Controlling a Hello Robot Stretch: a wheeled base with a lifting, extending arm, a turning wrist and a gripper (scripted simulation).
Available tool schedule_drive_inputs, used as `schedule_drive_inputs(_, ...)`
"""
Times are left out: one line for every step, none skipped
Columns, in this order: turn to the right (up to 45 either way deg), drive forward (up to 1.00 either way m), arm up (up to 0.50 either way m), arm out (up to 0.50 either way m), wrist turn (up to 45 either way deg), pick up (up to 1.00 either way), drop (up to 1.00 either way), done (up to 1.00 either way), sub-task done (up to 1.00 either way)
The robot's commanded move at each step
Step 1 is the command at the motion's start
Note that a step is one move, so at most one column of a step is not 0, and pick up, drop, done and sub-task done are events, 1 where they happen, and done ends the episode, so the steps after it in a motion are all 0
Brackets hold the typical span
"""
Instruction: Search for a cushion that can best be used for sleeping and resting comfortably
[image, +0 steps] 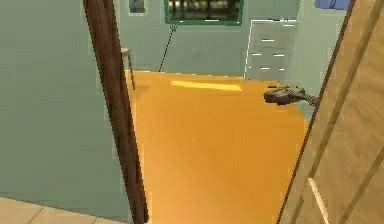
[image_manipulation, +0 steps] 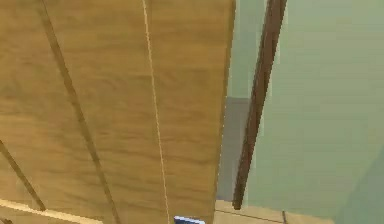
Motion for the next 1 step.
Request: schedule_drive_inputs(0.0, 1.00, 0.00, 0.00, 0.0, 0.00, 0.00, 0.00, 0.00)
